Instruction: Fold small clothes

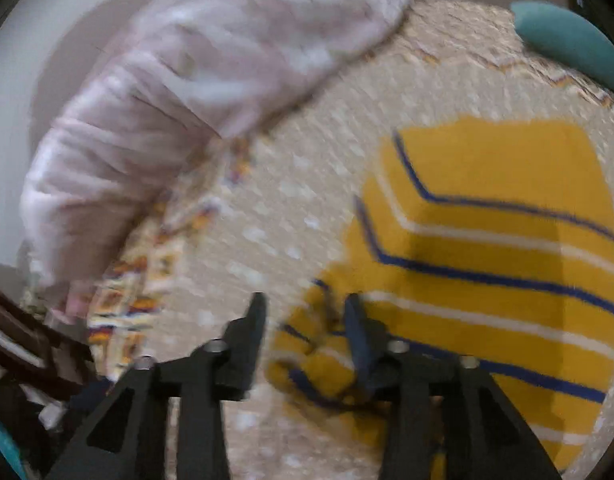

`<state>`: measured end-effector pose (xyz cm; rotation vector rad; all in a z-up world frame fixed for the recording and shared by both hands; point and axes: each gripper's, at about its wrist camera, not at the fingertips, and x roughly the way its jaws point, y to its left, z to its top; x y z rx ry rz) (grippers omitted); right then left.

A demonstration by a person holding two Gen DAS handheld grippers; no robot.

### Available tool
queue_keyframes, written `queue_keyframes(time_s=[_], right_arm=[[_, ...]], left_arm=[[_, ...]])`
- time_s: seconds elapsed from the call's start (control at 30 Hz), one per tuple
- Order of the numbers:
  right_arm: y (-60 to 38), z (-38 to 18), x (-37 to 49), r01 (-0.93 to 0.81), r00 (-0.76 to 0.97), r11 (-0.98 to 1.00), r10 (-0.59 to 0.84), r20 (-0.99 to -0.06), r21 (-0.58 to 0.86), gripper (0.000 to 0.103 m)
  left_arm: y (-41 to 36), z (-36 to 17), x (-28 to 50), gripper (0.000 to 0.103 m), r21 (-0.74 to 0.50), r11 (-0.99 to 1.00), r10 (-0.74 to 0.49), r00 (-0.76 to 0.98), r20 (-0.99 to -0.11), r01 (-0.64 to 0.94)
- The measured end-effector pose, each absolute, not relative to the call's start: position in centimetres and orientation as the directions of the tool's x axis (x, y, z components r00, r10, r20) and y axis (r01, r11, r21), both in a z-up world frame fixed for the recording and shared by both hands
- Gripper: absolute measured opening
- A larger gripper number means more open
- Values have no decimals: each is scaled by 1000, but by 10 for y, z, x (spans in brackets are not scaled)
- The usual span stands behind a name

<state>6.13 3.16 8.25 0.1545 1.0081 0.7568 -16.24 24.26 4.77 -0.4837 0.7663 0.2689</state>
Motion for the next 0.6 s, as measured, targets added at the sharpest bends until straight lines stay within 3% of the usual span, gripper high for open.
queue_keyframes(time_s=[0.17, 0.33, 0.5, 0.6], right_arm=[[-28, 119, 37, -494, 468, 811, 552, -690, 314, 64], [-87, 109, 32, -415, 545, 884, 430, -720, 214, 65], [-135, 84, 41, -333, 518, 896, 434, -737, 294, 73], [-150, 60, 58, -268, 475, 857, 515, -713, 441, 79]], left_arm=[[225, 53, -140, 91, -358, 868, -17, 700, -714, -344], [181, 69, -96, 91, -347, 907, -86, 701, -708, -238], [133, 80, -25, 91, -294, 947, -133, 675, -726, -130], [114, 71, 11, 91, -224, 970, -112, 636, -763, -98]])
